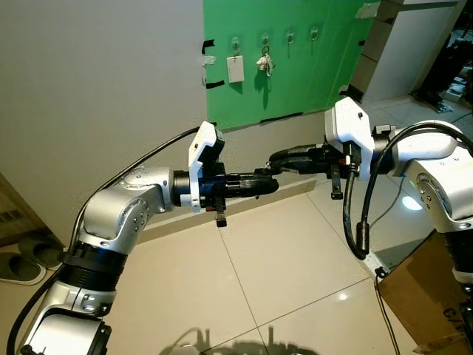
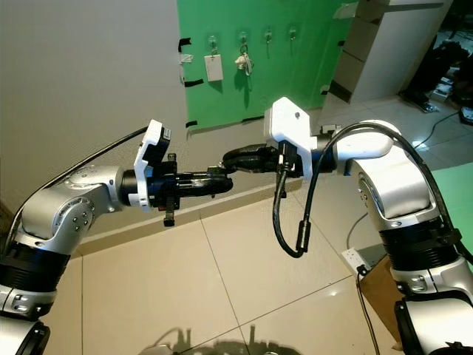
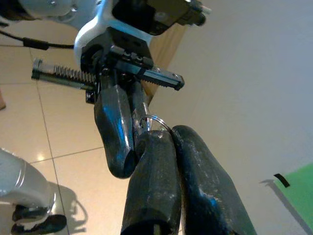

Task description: Hang keys on a hook

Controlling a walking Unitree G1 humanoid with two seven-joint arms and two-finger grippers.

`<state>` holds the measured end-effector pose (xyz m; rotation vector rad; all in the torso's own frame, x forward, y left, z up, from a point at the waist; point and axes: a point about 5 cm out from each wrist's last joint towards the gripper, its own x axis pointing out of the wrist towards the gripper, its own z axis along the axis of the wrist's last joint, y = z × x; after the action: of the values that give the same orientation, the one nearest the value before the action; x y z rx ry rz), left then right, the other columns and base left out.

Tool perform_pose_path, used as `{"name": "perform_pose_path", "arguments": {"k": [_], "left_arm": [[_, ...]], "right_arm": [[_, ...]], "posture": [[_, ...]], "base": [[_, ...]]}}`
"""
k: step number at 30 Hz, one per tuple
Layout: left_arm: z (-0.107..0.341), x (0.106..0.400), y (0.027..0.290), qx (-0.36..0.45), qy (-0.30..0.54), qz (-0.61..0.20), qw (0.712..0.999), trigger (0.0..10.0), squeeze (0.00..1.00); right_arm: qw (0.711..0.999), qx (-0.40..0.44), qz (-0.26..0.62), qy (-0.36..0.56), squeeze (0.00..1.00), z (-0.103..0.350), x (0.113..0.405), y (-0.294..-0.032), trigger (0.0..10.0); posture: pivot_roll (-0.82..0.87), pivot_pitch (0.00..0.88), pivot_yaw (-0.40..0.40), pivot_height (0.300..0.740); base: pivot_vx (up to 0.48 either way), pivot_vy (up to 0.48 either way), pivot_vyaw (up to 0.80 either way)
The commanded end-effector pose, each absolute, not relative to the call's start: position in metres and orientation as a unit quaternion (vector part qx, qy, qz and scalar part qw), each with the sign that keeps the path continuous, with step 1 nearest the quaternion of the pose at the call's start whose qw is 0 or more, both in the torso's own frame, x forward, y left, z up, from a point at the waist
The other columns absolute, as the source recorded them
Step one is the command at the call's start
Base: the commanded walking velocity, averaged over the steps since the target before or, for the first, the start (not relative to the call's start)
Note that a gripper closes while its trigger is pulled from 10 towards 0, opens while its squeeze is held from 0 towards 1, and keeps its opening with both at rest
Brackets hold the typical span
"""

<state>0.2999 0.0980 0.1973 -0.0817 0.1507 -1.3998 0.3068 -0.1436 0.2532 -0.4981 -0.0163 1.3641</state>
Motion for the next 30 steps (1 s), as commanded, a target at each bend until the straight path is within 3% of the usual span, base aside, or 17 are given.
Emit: {"name": "perform_pose_path", "arguments": {"k": [1, 14, 18, 21, 22, 24, 28, 30], "left_arm": [[0.193, 0.294, 0.092, -0.019, 0.078, -0.654, 0.752, 10.0, 1.00], [0.185, 0.291, 0.098, 0.031, 0.091, -0.644, 0.759, 10.0, 1.00], [0.180, 0.300, 0.106, 0.053, 0.092, -0.592, 0.799, 10.0, 1.00], [0.176, 0.313, 0.121, 0.042, 0.087, -0.493, 0.865, 10.0, 1.00], [0.176, 0.313, 0.121, 0.042, 0.087, -0.493, 0.865, 10.0, 1.00], [0.168, 0.313, 0.128, 0.025, 0.093, -0.439, 0.893, 10.0, 1.00], [0.149, 0.315, 0.150, -0.035, 0.086, -0.238, 0.967, 10.0, 1.00], [0.144, 0.314, 0.153, -0.045, 0.088, -0.202, 0.974, 10.0, 1.00]], "right_arm": [[0.758, -0.224, 0.612, -0.033, 0.00, 0.265, 0.307, -0.147, 0.0], [0.768, -0.221, 0.601, -0.035, 0.00, 0.266, 0.308, -0.149, 0.0], [0.791, -0.218, 0.570, -0.050, 0.00, 0.271, 0.312, -0.153, 0.0], [0.853, -0.185, 0.482, -0.075, 0.00, 0.276, 0.319, -0.161, 0.0], [0.853, -0.185, 0.482, -0.075, 0.00, 0.276, 0.319, -0.161, 0.0], [0.884, -0.155, 0.434, -0.079, 0.00, 0.271, 0.319, -0.165, 0.0], [0.952, -0.064, 0.289, -0.078, 0.00, 0.227, 0.313, -0.169, 0.0], [0.962, -0.057, 0.255, -0.080, 0.00, 0.217, 0.311, -0.168, 0.0]], "posture": [[-0.03, 0.000, -0.006, 0.740], [-0.02, 0.000, -0.008, 0.740], [-0.03, 0.000, -0.010, 0.740], [-0.02, 0.000, -0.017, 0.740], [-0.02, 0.000, -0.017, 0.740], [-0.02, 0.000, -0.015, 0.740], [0.00, 0.000, -0.019, 0.740], [0.00, 0.000, -0.019, 0.740]], "base": [[0.000, 0.000, 0.00], [0.000, 0.000, 0.00], [0.000, 0.000, 0.00], [0.000, 0.000, 0.00], [0.000, 0.000, 0.00], [0.000, 0.000, 0.00], [0.000, 0.000, 0.00], [0.000, 0.000, 0.00]]}}
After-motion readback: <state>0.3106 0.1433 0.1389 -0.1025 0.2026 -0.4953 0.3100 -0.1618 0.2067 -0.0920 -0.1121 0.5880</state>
